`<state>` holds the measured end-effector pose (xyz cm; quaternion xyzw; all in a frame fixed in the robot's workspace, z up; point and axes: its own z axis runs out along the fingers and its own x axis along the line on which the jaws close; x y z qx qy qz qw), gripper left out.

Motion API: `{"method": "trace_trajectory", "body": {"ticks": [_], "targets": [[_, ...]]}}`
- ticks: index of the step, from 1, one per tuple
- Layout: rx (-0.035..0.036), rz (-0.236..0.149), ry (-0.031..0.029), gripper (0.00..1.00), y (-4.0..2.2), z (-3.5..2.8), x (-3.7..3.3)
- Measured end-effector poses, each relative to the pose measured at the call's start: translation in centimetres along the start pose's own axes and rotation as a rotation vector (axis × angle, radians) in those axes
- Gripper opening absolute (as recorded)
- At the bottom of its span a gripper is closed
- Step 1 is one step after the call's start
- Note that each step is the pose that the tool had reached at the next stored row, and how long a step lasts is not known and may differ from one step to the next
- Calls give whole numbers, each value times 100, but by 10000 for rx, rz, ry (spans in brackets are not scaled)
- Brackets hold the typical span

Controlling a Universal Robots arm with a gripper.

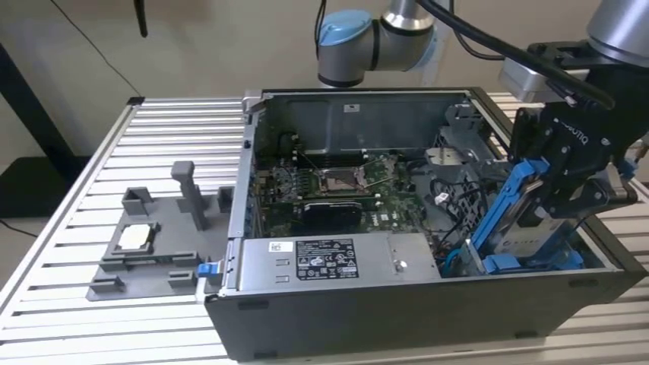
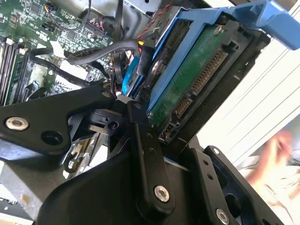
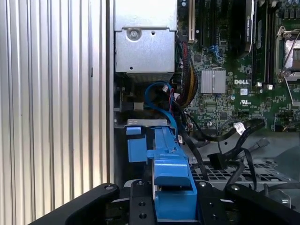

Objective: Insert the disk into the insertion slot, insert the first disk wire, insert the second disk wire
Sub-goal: 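Insert the disk into the insertion slot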

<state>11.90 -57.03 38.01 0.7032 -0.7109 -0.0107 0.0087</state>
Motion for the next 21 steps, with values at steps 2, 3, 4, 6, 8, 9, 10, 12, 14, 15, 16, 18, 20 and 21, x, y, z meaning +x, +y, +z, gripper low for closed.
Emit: {"method": "trace_trajectory", "body": {"ticks": [2,3,4,6,8,9,10,12,14,15,16,18,20,21], "targets": [[0,0,0,33,0,5,0],[1,0,0,33,0,7,0],[1,0,1,33,0,9,0],[1,0,0,33,0,13,0],[1,0,1,33,-1,17,0],[1,0,1,33,-1,19,0],[1,0,1,33,-1,21,0],[1,0,3,33,-1,25,-1],[1,0,6,33,-1,29,-1],[1,0,7,33,-1,32,-1],[1,0,8,33,-1,34,-1],[1,0,10,33,-1,38,-1],[1,0,9,33,-1,42,-1],[1,0,9,33,-1,44,-1]]}}
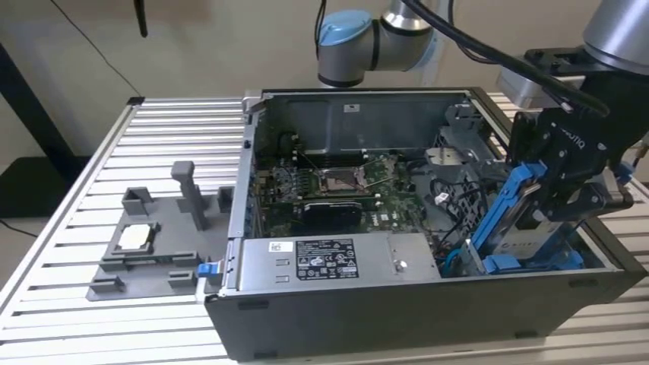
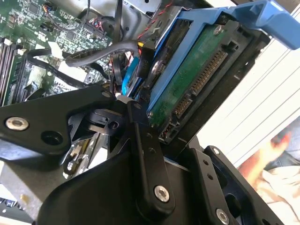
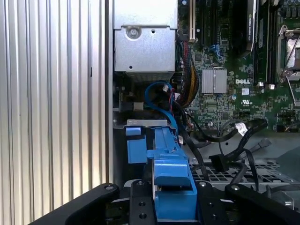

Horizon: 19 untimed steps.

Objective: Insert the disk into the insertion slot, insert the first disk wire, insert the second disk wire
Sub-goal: 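Insert the disk into the insertion slot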

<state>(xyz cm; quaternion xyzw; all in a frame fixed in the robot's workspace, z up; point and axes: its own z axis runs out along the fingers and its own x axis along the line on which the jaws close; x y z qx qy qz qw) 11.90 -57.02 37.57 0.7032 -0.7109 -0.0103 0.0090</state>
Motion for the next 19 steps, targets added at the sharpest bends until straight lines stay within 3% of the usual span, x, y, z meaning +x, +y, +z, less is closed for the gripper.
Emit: {"method": "trace_trajectory", "body": {"ticks": [5,10,17,18,19], "targets": [[5,1,-25,33,0,23,0],[6,0,-24,33,-2,94,0],[6,-17,-23,34,-4,94,0],[6,-15,-24,40,-3,94,0],[6,-15,-25,40,-2,83,1]]}}
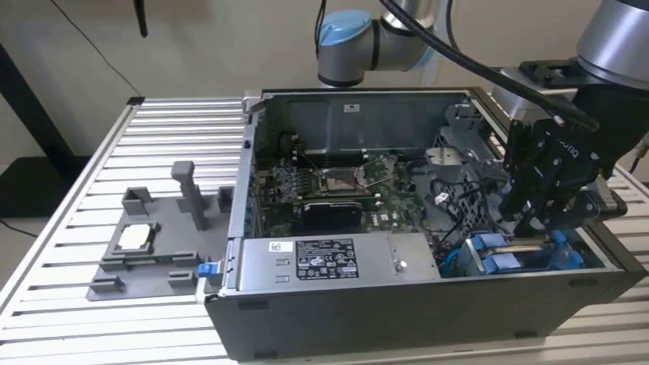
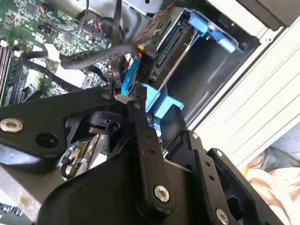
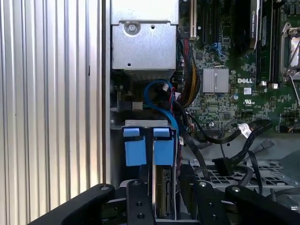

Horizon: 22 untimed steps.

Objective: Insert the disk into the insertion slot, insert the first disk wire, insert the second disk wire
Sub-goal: 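Insert the disk into the insertion slot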

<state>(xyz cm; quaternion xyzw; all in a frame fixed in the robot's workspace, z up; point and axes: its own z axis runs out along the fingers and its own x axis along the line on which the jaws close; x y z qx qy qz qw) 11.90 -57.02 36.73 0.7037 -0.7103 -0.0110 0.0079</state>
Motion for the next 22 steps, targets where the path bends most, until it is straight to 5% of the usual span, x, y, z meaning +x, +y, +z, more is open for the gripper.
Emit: {"method": "trace_trajectory", "body": {"ticks": [5,7,9,12,14,15,22], "targets": [[4,0,-10,40,10,-144,-1],[28,-3,-82,40,23,-171,-1],[65,-9,-298,40,35,-175,-1],[234,-25,-793,40,55,-176,-1],[484,-40,-1066,40,75,-175,0],[656,-50,-1134,40,84,-175,-1],[1923,-129,-1307,40,135,-173,0]]}}
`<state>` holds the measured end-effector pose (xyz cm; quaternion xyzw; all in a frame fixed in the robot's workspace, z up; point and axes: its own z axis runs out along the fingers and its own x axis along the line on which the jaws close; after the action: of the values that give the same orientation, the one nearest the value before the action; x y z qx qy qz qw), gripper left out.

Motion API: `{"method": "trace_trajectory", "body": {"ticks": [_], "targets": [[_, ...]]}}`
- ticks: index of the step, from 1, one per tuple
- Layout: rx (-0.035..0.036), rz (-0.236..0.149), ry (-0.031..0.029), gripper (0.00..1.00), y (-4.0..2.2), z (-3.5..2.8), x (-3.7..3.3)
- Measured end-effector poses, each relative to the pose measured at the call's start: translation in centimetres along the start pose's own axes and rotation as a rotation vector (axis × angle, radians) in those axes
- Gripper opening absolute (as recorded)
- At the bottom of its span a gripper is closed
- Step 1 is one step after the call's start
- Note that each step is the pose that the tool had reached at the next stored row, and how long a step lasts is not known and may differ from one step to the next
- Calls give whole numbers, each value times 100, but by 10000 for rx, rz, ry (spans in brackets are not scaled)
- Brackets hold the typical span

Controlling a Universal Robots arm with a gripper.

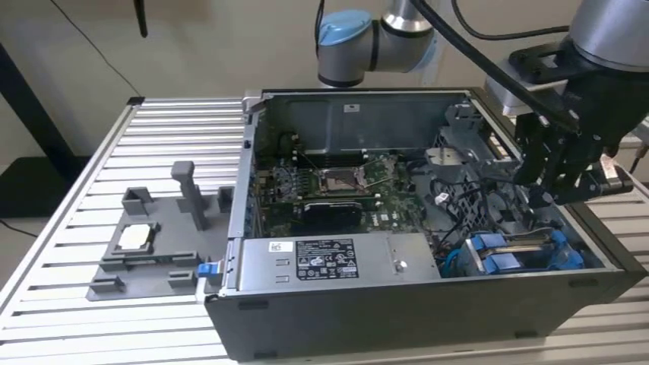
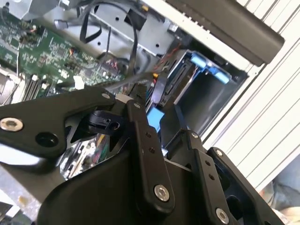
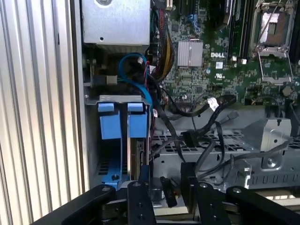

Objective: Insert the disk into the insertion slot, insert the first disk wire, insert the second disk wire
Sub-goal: 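Insert the disk into the insertion slot, then insert the first disk wire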

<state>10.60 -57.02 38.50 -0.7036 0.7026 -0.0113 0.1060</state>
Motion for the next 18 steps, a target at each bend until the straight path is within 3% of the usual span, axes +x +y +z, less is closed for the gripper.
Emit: {"method": "trace_trajectory", "body": {"ticks": [3,5,7,16,18], "targets": [[533,-71,-12,40,15,-1,1],[757,-110,-15,40,24,3,0],[817,-164,-24,40,30,4,-2],[799,-427,39,40,48,19,-6],[876,-516,26,40,50,24,-5]]}}
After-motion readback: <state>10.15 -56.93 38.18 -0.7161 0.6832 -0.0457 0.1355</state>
